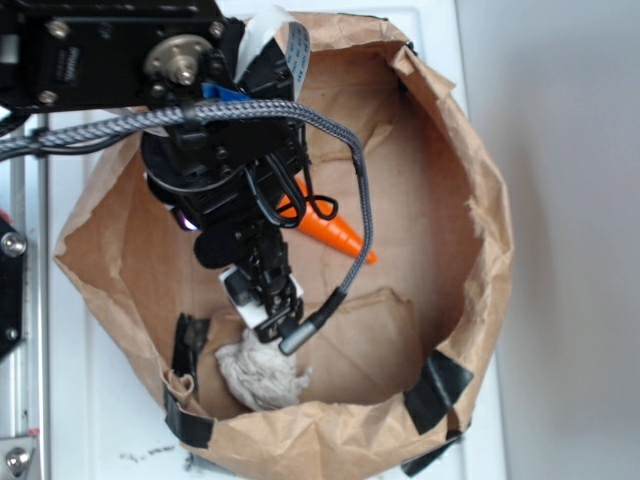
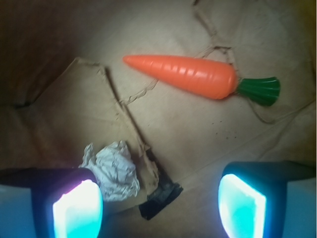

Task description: Grab the white paper.

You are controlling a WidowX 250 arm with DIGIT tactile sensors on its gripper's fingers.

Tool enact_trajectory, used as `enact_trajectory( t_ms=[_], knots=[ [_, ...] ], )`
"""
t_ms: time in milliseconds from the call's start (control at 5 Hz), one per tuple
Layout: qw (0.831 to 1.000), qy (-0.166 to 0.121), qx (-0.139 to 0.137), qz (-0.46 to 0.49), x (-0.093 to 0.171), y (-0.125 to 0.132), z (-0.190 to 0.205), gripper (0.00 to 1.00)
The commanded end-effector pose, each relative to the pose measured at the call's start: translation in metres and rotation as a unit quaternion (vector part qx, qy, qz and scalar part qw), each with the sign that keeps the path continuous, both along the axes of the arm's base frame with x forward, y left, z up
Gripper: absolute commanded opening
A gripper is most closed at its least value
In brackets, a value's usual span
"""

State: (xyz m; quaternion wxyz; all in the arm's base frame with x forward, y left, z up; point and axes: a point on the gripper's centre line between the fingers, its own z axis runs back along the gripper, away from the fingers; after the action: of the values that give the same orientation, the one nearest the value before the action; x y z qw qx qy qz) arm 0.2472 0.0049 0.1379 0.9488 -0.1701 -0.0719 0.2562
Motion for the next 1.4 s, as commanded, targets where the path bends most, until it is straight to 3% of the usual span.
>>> enact_trajectory(
  t_ms=[0, 400, 600, 800, 1000, 1200],
  knots=[
    [1.0, -0.026, 0.005, -0.006, -0.001, 0.008, 0.013, 1.0],
    [0.999, -0.03, -0.001, 0.03, 0.008, 0.0, 0.006, 1.0],
    [0.997, -0.069, -0.023, 0.039, 0.009, -0.007, 0.002, 1.0],
    [0.997, -0.07, -0.017, 0.037, 0.009, -0.02, -0.013, 1.0],
    [0.999, -0.051, -0.002, -0.004, 0.004, -0.04, -0.029, 1.0],
    [0.999, -0.044, 0.026, -0.015, 0.004, -0.062, -0.042, 1.0]
  ],
)
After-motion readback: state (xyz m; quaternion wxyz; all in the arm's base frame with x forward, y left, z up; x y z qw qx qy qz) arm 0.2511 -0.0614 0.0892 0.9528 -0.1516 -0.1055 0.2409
